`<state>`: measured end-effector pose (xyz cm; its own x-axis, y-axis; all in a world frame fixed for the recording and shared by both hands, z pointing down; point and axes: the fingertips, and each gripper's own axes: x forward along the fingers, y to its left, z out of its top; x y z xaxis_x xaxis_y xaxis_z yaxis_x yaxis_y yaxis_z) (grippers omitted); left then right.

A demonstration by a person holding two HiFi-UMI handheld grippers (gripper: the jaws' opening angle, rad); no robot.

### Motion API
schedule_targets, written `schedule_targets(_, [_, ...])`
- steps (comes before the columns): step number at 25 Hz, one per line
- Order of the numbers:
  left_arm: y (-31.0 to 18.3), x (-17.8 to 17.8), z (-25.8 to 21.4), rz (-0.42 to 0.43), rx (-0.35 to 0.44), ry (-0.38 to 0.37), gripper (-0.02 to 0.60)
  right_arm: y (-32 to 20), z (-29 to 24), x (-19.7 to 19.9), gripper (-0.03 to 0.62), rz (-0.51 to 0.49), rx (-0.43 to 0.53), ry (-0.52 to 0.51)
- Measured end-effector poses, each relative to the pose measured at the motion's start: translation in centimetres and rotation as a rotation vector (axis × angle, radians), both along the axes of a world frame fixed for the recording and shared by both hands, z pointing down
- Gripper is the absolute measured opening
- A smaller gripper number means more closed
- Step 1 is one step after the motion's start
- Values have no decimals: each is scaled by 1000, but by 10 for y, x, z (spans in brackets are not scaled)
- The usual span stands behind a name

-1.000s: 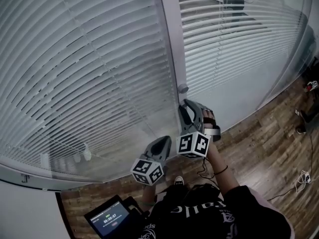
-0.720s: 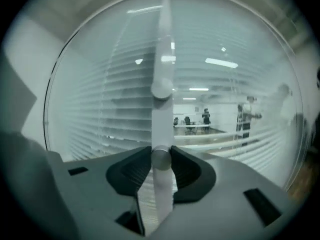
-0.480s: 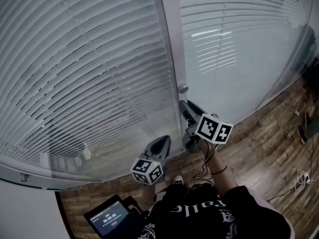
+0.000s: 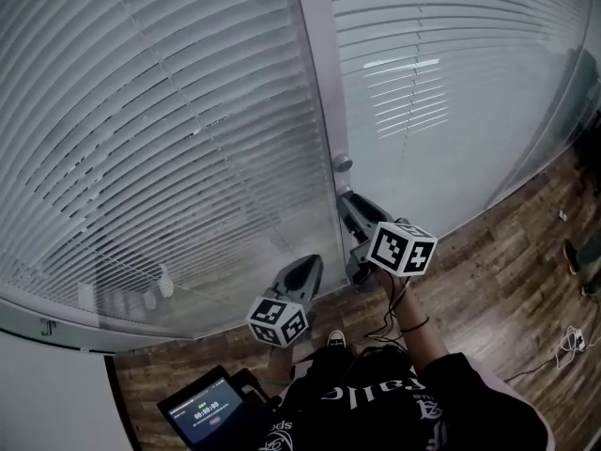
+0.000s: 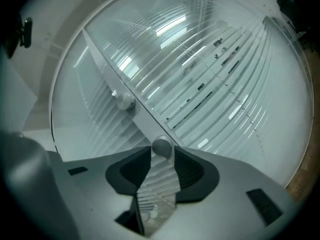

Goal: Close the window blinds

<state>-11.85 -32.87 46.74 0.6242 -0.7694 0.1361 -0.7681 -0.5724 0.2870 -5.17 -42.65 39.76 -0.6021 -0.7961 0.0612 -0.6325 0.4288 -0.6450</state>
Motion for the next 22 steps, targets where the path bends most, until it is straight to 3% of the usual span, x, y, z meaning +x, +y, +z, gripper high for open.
schedule_targets(6, [15,13,-3,-20,-1,-5,5,43,31,8,137,-71,-11,139])
schedule_targets(9, [30,27,-4,-31,-1,-6,5,70,43,21,116,-99,-31,158])
schedule_targets(12, [52,49,-2,-51,-8,6,5,100,56,44,41,-111,-48,189])
schedule_targets(22, [150,109,31,-119,-95,10,5,196,100,91,18,-210,-121,225])
